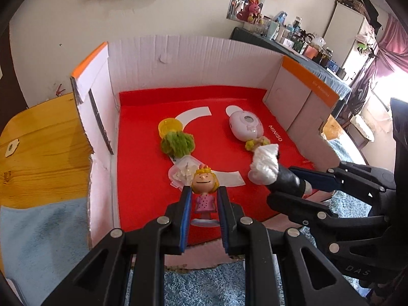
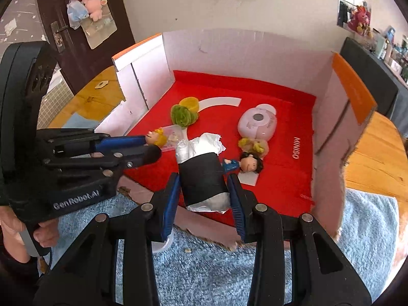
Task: Organize objects
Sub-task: 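Lift the figurine and cup and carry both over the red mat in the box, then lower the figurine and cup onto the red mat and open both tools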
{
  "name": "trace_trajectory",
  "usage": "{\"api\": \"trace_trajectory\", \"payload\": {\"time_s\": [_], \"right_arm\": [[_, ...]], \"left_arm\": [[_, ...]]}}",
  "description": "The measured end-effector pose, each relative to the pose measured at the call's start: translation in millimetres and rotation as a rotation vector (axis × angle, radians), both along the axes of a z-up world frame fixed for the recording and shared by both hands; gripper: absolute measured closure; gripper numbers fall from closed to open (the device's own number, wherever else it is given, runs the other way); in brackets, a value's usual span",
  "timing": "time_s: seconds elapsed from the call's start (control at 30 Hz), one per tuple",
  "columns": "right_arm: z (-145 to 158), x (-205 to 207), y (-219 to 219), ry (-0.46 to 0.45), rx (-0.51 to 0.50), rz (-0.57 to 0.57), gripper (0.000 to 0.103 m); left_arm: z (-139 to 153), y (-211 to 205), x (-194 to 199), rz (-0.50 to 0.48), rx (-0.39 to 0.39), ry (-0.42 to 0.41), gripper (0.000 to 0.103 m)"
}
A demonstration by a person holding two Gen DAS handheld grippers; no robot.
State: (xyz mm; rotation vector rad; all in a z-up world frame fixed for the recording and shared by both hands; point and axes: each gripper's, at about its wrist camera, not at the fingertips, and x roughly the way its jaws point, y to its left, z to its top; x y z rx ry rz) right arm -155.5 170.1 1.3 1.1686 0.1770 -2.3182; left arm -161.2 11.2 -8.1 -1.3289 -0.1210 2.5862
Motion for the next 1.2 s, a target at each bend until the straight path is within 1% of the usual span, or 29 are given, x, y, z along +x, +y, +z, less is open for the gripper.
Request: {"api": "trace_trajectory", "payload": {"time_s": [0.2, 0.4, 0.6, 0.63, 0.87, 1.03, 1.2], "right_arm": [[-11, -10, -12, -0.051, 0.002, 0.034, 0.067], [-21, -22, -12, -0.101, -0.011, 0.02, 0.067], [-25, -26, -6, -0.073, 0.048, -0.034, 0.067], [-25, -27, -3, -0.056, 0.066, -0.054, 0.067], [-25, -31, 2, -0.032, 0.105, -0.091, 0.067], [-25, -32, 3, -0.026, 0.105, -0.096, 0.067], [-23, -31, 8, -0.034, 0.077, -0.106, 0.066]], "left_arm": [[-6, -5, -3, -0.002, 0.004, -0.017, 0.083], [-8, -7, -6, -0.006, 0.004, -0.028, 0.083], [-11, -9, -12, -0.002, 0.005, -0.036, 0.083], [-12, -10, -14, 0.0, 0.005, -0.039, 0.083], [-16, -13, -27, 0.023, 0.005, -0.048, 0.083], [-16, -11, -32, 0.029, -0.003, -0.045, 0.083], [-16, -11, -34, 0.034, 0.001, -0.045, 0.083]]}}
